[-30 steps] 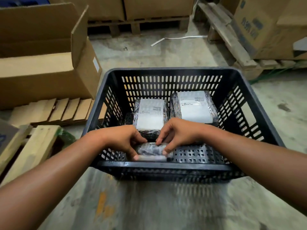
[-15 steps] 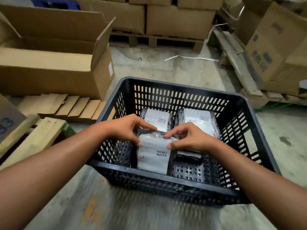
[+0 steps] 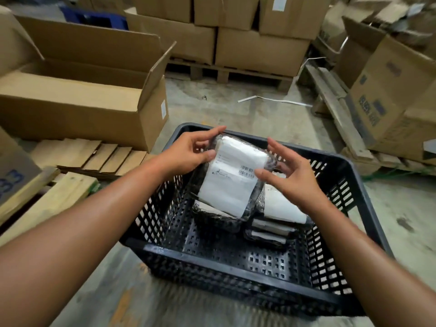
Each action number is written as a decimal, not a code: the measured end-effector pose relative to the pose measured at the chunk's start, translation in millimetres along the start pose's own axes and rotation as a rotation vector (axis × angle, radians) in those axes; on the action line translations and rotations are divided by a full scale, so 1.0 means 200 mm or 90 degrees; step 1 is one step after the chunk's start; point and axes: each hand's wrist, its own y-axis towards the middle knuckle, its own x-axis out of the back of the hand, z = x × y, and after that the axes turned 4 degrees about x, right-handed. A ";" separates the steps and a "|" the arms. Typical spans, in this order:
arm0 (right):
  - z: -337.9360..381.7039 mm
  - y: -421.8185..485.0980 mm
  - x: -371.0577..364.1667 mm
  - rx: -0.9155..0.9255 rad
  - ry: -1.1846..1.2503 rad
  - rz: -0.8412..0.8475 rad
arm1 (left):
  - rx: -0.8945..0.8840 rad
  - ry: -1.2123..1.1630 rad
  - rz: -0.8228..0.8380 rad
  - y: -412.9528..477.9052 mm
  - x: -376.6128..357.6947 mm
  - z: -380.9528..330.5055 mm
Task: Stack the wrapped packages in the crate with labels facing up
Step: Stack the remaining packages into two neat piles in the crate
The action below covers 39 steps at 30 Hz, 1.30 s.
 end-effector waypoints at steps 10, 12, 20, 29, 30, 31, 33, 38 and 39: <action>-0.15 -0.05 -0.16 0.010 -0.389 0.251 | 0.126 -0.057 -0.016 0.01 0.02 0.12; -0.17 -0.03 -0.15 0.006 -0.370 0.241 | 0.104 -0.004 -0.033 0.00 0.00 0.15; -0.17 0.09 -0.10 -0.075 -0.348 0.189 | 0.007 0.439 0.159 0.04 -0.10 0.18; -0.26 0.10 -0.21 -0.103 -0.468 0.317 | 0.092 0.552 0.183 0.10 -0.12 0.36; -0.27 0.09 -0.22 -0.096 -0.479 0.325 | 0.099 0.566 0.190 0.10 -0.13 0.36; -0.27 0.09 -0.23 -0.086 -0.493 0.333 | 0.104 0.591 0.199 0.11 -0.15 0.36; -0.27 0.09 -0.24 -0.070 -0.537 0.352 | 0.105 0.635 0.200 0.12 -0.18 0.37; -0.27 0.08 -0.27 -0.055 -0.603 0.340 | 0.088 0.608 0.193 0.15 -0.16 0.37; -0.26 0.09 -0.27 -0.020 -0.643 0.331 | 0.091 0.599 0.193 0.16 -0.16 0.37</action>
